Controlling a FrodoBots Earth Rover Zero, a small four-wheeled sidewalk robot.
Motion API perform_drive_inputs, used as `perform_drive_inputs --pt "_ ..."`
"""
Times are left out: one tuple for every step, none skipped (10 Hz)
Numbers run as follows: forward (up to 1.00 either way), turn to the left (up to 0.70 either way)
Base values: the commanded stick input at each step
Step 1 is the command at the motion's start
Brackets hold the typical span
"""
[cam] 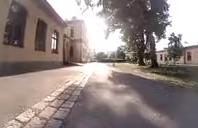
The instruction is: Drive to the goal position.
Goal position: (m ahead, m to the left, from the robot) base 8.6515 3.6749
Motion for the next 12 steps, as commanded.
perform_drive_inputs --pt "0.44 0.02" --pt "0.44 0.02" --pt "0.44 0.02" --pt "0.44 0.02" --pt "0.44 0.02" --pt "0.44 0.02" --pt "0.44 0.02" --pt "0.44 0.02" --pt "0.44 0.02" --pt "0.44 0.02" --pt "0.44 0.02" --pt "0.44 0.02"
